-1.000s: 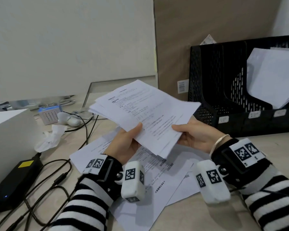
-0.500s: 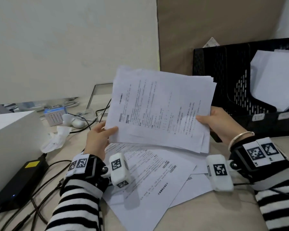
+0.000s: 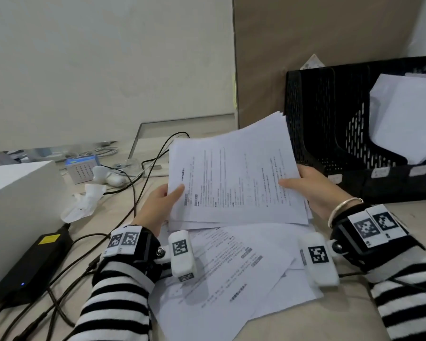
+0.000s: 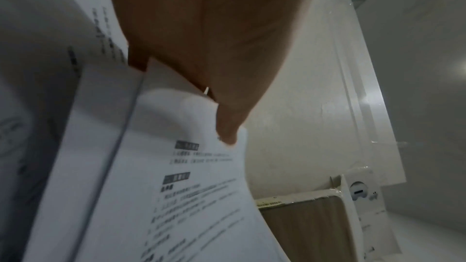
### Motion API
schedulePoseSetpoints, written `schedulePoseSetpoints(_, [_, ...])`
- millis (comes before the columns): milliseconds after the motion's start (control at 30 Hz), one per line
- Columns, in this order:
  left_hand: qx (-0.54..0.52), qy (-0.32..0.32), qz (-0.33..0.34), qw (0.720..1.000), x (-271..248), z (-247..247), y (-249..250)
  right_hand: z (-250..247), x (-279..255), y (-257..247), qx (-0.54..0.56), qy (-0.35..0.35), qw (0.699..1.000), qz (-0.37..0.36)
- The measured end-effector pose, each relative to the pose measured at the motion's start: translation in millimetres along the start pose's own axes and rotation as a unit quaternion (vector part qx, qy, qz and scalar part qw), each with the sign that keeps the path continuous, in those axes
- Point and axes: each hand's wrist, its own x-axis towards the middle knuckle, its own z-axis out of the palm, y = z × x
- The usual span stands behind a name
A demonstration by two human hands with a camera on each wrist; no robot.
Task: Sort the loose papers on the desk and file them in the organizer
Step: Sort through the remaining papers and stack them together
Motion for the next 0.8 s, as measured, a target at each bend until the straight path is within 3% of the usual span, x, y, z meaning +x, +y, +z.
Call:
schedulePoseSetpoints(133, [0.033, 0.078, 0.021, 0.996, 3.7, 5.6, -2.9, 3.5, 1.1, 2.2, 0.013, 0.024, 1.0, -0.012])
schedulePoseSetpoints(233, [-0.034, 0.077, 0.07, 0.994, 4.4, 4.8, -1.1, 4.0, 2.2, -2.8, 0.058, 0.067, 0.995, -0.048])
schedulePoseSetpoints(333, [-0.109, 0.062, 0.091, 0.988, 6.2, -0.5, 0.4, 4.0, 1.1, -5.2, 0.099, 0.067, 0.991, -0.057])
schedulePoseSetpoints(567, [-0.063, -0.023, -0.042, 0.997, 10.3, 4.1, -15.7, 5.7, 1.4, 5.9, 0.068, 0.011, 0.996, 0.061])
schedulePoseSetpoints(800, [-0.054, 0.034, -0.067, 0.996, 12.7, 8.7, -16.9, 3.2, 1.3, 6.9, 0.012, 0.024, 0.999, 0.042])
